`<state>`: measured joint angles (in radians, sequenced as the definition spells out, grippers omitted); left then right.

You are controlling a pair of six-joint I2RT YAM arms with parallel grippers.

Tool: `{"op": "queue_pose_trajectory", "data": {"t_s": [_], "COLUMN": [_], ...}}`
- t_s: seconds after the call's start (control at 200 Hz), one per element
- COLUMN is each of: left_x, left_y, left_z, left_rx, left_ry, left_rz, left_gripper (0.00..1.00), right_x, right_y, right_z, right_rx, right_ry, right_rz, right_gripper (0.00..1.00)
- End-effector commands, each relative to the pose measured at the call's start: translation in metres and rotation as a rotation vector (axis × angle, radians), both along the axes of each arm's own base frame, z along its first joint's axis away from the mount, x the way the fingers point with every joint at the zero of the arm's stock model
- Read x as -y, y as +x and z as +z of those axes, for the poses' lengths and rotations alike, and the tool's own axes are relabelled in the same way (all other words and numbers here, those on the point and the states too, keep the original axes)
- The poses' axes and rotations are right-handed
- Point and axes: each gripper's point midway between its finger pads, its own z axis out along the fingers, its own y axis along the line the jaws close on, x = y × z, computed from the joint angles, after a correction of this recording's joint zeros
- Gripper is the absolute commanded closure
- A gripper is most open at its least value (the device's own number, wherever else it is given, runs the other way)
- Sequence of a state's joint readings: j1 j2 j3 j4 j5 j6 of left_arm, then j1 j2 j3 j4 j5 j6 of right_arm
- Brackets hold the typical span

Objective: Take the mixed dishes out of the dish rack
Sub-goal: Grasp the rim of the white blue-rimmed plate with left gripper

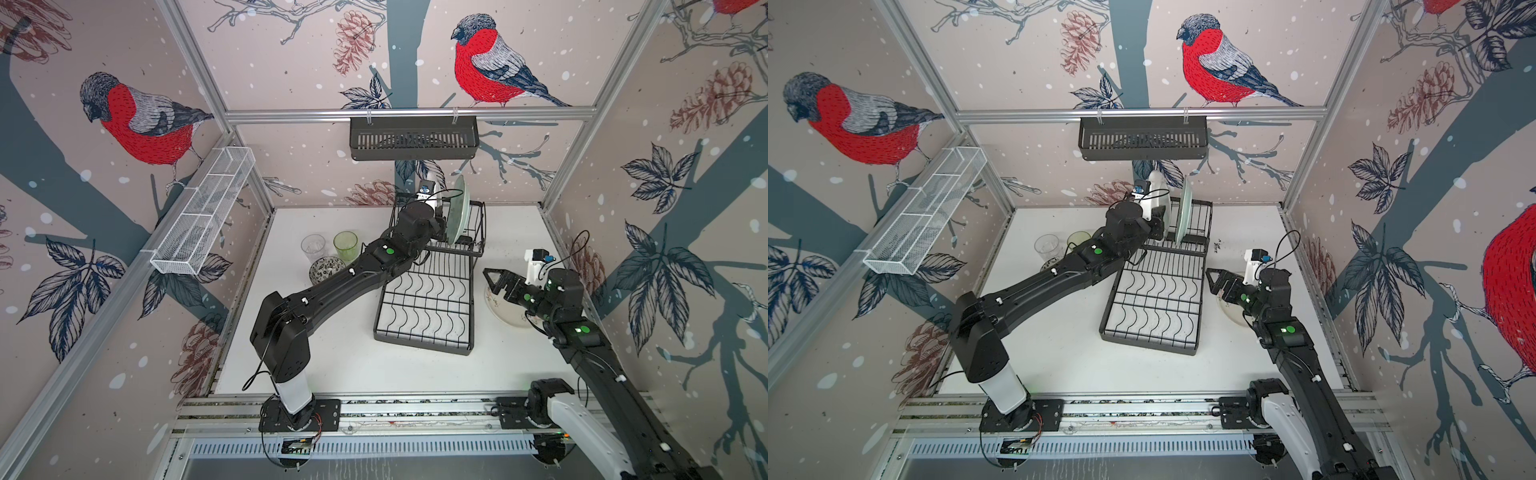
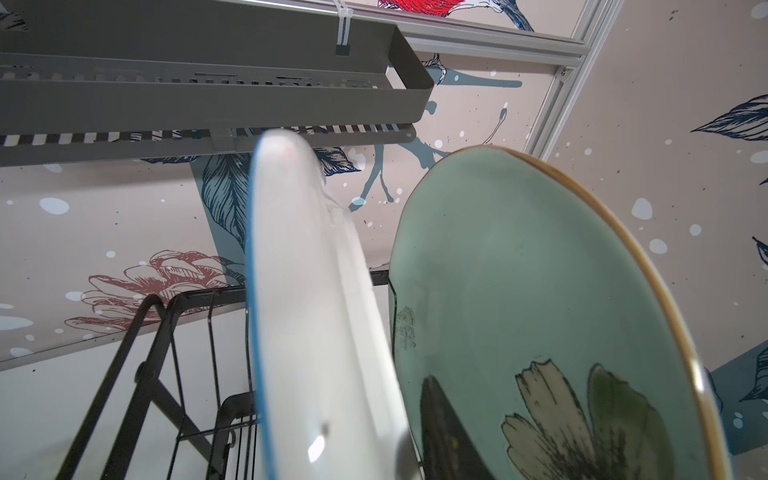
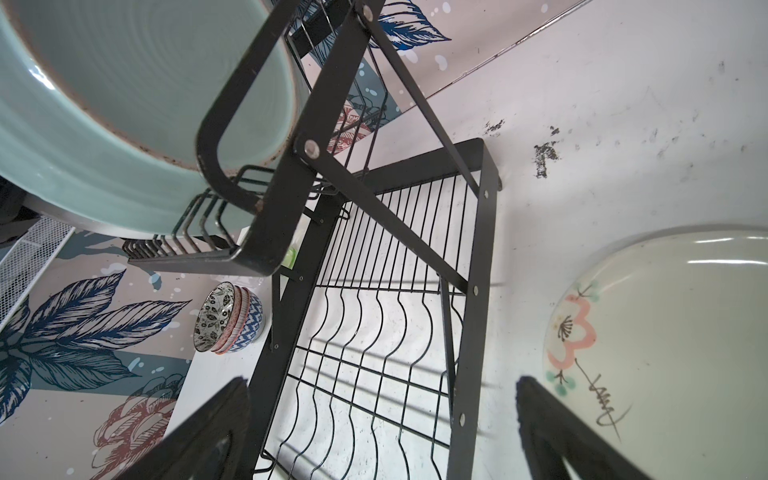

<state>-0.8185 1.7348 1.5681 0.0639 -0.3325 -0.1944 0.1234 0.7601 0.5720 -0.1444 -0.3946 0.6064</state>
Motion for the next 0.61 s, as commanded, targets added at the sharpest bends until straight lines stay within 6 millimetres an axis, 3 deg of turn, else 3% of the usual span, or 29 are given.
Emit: {"op": "queue_pose_trajectory", "data": {"t_s": [0.0, 0.6], "left_x": [0.001, 0.016], "left_y": [0.003, 0.008], "left_z": [0.009, 0.009], "left_rx": [0.031, 0.031], "left_ry": [-0.006, 0.007], "left_rz": [-0.003, -0.048], "left_gripper": [0.71, 0.76], "right_x": [-0.001, 0.002], "right_y": [0.002, 0.000], "right_z": [0.009, 0.008], "right_rx": [0.031, 0.024], "right_ry": [0.015, 0.005], "right_rz": [0.001, -0.018], "right_gripper": [0.00, 0.01]}}
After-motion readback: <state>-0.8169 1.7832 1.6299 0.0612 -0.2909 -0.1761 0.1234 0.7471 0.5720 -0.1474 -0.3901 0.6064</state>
